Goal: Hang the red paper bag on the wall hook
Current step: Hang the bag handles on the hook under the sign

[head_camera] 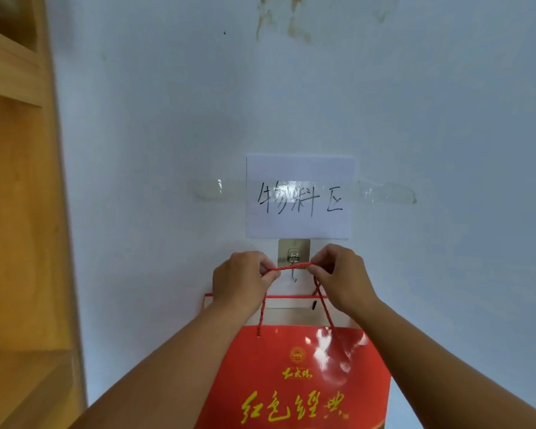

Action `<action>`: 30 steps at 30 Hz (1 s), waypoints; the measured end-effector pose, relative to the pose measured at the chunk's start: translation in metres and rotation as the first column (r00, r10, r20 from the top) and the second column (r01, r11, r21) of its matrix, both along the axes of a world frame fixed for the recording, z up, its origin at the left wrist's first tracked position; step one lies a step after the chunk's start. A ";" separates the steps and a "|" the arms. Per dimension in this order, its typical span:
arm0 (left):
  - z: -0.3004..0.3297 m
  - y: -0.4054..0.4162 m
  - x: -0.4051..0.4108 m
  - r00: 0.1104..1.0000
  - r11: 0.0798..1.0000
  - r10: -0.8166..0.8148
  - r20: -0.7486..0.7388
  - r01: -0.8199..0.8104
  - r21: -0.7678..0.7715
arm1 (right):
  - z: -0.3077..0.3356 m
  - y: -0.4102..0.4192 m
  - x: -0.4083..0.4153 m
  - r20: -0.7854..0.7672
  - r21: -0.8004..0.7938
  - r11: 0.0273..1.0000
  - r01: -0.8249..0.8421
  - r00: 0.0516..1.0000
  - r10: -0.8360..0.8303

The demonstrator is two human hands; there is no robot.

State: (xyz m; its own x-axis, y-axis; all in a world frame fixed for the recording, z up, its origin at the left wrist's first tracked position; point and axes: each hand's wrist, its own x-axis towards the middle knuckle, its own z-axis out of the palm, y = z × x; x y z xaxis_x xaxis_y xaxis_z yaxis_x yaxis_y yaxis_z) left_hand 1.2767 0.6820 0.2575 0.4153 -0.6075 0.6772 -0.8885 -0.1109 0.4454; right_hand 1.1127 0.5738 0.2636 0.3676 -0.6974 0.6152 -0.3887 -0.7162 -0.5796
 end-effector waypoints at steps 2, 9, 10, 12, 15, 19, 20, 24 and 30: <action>-0.002 -0.005 0.005 1.000 1.000 0.007 -0.007 -0.007 0.019 | -0.003 -0.008 0.004 -0.017 0.000 1.000 -0.007 1.000 0.007; -0.009 -0.022 0.011 1.000 0.998 -0.002 -0.025 0.004 0.064 | -0.011 -0.031 0.011 -0.077 0.032 0.999 -0.006 0.997 0.009; -0.010 -0.023 0.012 1.000 0.998 -0.005 -0.026 0.007 0.069 | -0.012 -0.033 0.012 -0.083 0.042 0.999 -0.009 0.996 0.013; -0.015 -0.025 0.012 1.000 0.997 -0.008 -0.015 0.009 0.077 | -0.017 -0.036 0.012 -0.080 0.067 0.998 -0.012 0.997 0.017; -0.033 -0.026 0.008 1.000 0.995 -0.004 -0.001 0.004 0.100 | -0.037 -0.033 0.011 -0.078 0.101 0.995 -0.007 0.997 0.015; -0.068 -0.031 -0.005 0.999 0.997 -0.041 0.003 0.041 0.070 | -0.075 -0.015 0.018 -0.060 0.116 0.993 -0.038 0.997 0.045; -0.075 -0.033 -0.008 0.999 0.997 -0.053 0.006 0.052 0.048 | -0.080 -0.013 0.019 -0.044 0.105 0.994 -0.037 0.998 0.042; -0.085 -0.029 -0.013 0.999 0.998 -0.053 0.012 0.053 0.014 | -0.083 -0.006 0.013 -0.044 0.061 0.998 -0.017 0.999 0.019; -0.090 0.010 -0.036 0.998 0.998 0.025 0.061 -0.029 0.063 | -0.088 0.023 -0.017 -0.042 0.051 0.998 -0.021 0.999 0.023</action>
